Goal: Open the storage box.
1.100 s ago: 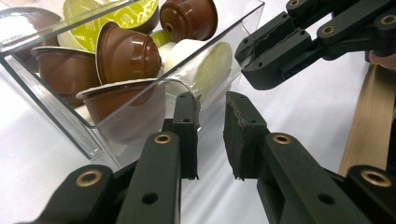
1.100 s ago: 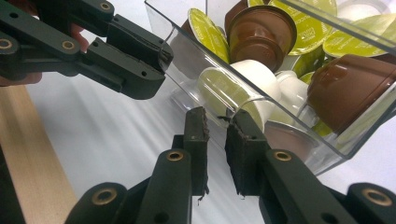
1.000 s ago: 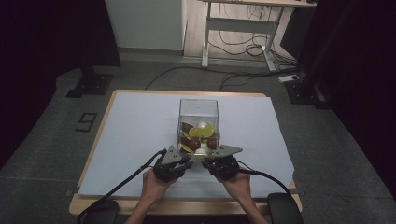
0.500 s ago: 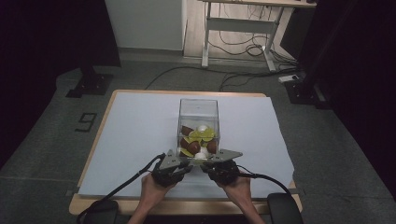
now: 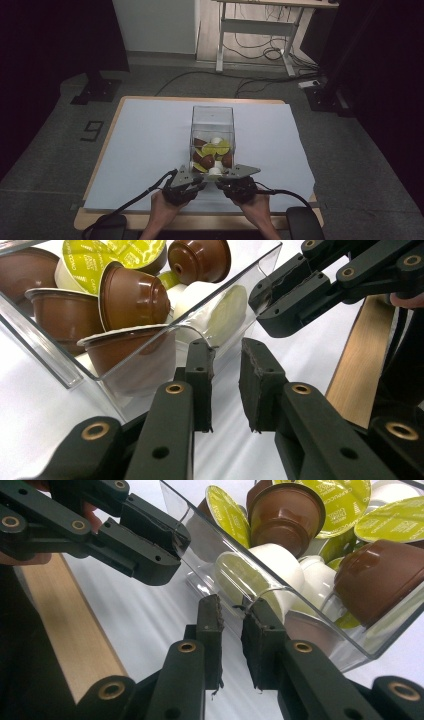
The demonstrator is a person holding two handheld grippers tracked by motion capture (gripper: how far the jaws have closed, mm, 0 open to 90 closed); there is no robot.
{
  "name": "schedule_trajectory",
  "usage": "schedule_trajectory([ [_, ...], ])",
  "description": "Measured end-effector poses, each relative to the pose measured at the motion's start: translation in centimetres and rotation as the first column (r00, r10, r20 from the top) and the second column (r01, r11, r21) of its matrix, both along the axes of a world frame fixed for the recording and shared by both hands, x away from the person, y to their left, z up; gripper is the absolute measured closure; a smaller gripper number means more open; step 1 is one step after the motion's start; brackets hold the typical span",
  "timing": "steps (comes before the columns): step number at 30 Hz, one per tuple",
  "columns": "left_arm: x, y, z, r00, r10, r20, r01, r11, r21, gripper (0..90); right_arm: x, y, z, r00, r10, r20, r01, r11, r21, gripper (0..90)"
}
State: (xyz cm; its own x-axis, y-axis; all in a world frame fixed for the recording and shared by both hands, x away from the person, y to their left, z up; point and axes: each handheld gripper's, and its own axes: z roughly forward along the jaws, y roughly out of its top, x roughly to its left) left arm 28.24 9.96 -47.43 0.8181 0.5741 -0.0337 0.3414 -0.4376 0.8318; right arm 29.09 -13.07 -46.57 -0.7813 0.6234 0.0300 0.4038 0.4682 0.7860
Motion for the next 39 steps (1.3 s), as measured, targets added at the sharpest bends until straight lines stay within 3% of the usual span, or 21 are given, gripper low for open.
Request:
schedule_trajectory([
  [9,-1.1,-0.1,-0.4,1.0,-0.007,-0.001,0.007,0.9999,0.011,74.7,-1.1,0.0,-0.3,0.9999,0.011,-0.005,-0.011,0.9999,-0.012,77.7],
  [18,-0.8,0.3,-0.3,0.9991,-0.031,-0.029,0.031,0.9994,-0.017,74.4,-1.1,-0.1,-0.2,0.9997,0.02,-0.016,-0.02,0.9997,-0.01,77.8],
  [28,-1.2,1.4,-0.7,0.9995,-0.014,-0.029,0.014,0.9999,0.003,72.5,-1.4,-0.4,-0.3,0.9994,0.029,-0.018,-0.029,0.9994,-0.02,76.6],
  [39,-1.2,3.2,-0.7,0.9991,0.014,-0.039,-0.013,0.9997,0.02,71.2,-1.4,-2.6,-0.3,0.9991,-0.002,-0.042,0.002,1.0,-0.002,75.9],
])
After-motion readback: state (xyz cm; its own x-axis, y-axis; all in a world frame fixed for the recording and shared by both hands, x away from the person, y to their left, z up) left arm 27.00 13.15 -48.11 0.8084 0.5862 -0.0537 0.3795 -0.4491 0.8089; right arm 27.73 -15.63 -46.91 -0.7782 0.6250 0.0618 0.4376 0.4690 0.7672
